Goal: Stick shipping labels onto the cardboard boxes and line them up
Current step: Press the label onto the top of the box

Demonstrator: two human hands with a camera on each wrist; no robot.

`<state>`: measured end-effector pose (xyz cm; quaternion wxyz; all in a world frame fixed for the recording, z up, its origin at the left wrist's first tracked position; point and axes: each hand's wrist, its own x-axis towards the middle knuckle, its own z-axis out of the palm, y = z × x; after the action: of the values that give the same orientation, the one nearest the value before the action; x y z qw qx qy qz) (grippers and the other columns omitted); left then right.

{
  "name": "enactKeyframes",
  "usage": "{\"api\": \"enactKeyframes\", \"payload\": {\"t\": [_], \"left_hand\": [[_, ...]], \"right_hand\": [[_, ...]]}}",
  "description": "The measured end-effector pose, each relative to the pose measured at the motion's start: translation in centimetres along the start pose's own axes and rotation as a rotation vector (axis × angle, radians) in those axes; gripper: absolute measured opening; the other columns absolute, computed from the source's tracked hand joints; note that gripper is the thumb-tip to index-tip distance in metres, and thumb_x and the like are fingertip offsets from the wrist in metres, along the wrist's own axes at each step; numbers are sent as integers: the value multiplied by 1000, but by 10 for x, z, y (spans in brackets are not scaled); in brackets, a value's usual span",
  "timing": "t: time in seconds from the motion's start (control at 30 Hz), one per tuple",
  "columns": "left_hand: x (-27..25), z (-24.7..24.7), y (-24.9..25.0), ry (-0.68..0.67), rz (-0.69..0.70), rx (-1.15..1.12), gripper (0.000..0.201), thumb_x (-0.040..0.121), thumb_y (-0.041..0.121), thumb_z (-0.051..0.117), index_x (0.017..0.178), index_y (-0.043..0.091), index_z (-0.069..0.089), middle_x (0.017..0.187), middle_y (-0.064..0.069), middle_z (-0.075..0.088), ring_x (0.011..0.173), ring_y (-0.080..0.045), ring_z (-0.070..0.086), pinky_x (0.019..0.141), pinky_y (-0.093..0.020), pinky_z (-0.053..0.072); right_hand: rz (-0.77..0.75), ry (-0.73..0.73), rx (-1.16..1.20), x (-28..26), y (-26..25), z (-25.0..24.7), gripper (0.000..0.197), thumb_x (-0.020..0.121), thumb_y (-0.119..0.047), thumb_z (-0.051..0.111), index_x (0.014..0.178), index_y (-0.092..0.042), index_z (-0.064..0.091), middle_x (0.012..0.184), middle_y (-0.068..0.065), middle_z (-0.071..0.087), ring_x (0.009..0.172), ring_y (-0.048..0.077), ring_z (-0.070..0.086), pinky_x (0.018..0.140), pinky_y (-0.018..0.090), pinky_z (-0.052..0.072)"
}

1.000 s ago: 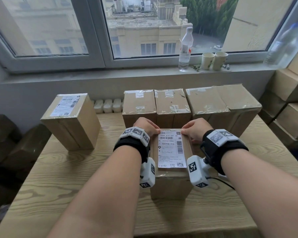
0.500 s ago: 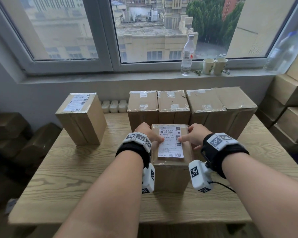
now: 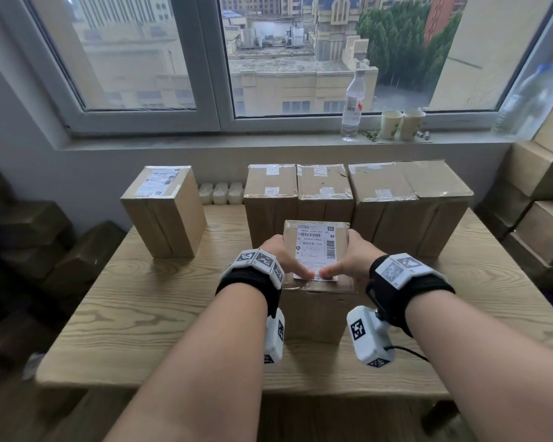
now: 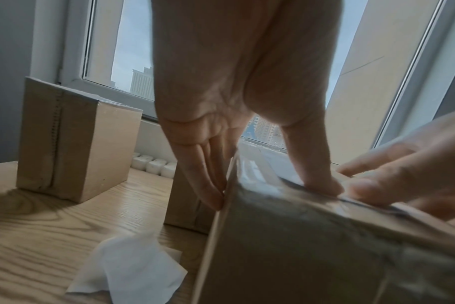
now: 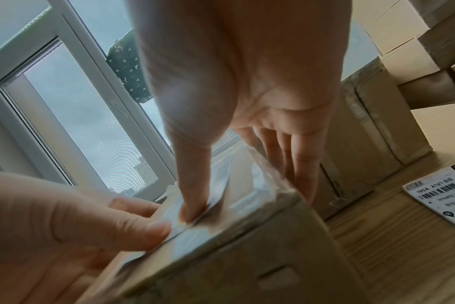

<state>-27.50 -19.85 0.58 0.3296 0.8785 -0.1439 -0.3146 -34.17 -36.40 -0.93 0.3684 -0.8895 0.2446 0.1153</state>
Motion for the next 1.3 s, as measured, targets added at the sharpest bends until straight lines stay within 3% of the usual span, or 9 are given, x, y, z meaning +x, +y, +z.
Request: {"api": "enactKeyframes", "payload": {"t": [0.07, 0.13, 0.23, 0.37, 0.5, 0.67, 0.83, 0.97, 1.3], "left_hand": [[-3, 0, -2, -14, 24, -13, 52, 66, 16, 87, 112, 18, 62, 114, -1, 68, 102, -17, 63, 82, -27, 48], [-3, -3, -6, -39, 16, -27, 54, 68, 10, 85, 114, 19, 59, 116, 0, 67, 104, -17, 62, 89, -30, 49], [1, -7, -11, -64, -34, -30, 62, 66, 8, 85, 120, 19, 57, 117, -1, 67, 106, -21, 64, 94, -42, 53], [4, -2, -7, -47, -31, -6, 56, 65, 15, 87, 116, 18, 63, 112, 0, 70, 103, -20, 65, 90, -39, 55], [8, 6, -6, 21, -13, -41, 49, 66, 22, 87, 111, 18, 66, 101, 4, 68, 94, -17, 64, 76, -29, 51], [15, 1, -11, 70, -67, -136, 40, 79, 18, 78, 116, 14, 65, 113, -5, 69, 102, -22, 67, 92, -40, 55], [19, 6, -13, 72, -59, -153, 31, 74, 26, 82, 99, 19, 65, 95, 3, 69, 92, -16, 67, 88, -37, 56], [19, 1, -14, 32, -103, -173, 43, 70, 20, 85, 109, 14, 68, 105, 1, 72, 96, -16, 67, 93, -37, 54], [12, -5, -1, 29, -174, -186, 48, 68, 31, 84, 109, 12, 69, 104, -5, 70, 91, -19, 66, 89, -40, 56]], "right_hand": [[-31, -27, -31, -9, -5, -3, 110, 29, -43, 94, 125, -19, 47, 116, -3, 66, 107, 17, 63, 99, 38, 48], [-39, -40, -29, -33, -19, -10, 71, 58, -16, 91, 118, -16, 53, 117, 2, 66, 111, 21, 61, 102, 38, 46], [-62, -102, -8, -43, -21, -19, 57, 72, 3, 79, 122, -9, 55, 125, 6, 63, 119, 23, 57, 102, 33, 43], [-96, -86, -12, -38, -17, -12, 59, 67, -11, 86, 114, -20, 52, 117, -3, 63, 111, 16, 59, 102, 31, 43], [-65, -25, 28, -31, -11, -7, 71, 66, -20, 87, 126, -19, 50, 119, -2, 62, 113, 18, 59, 103, 38, 44], [44, 6, 105, -17, -1, -10, 40, 82, -17, 74, 119, -14, 59, 106, 2, 68, 98, 21, 65, 86, 40, 55], [133, 41, -14, -13, -4, -5, 37, 83, -46, 68, 96, -13, 61, 94, 4, 68, 85, 21, 66, 73, 33, 54], [155, 29, -10, -7, -2, -5, 47, 83, -46, 68, 107, -6, 63, 103, 8, 70, 94, 25, 68, 85, 41, 57], [172, 27, -74, -22, -15, -26, 41, 82, -48, 69, 95, -10, 58, 95, 8, 69, 90, 25, 69, 85, 38, 57]]}}
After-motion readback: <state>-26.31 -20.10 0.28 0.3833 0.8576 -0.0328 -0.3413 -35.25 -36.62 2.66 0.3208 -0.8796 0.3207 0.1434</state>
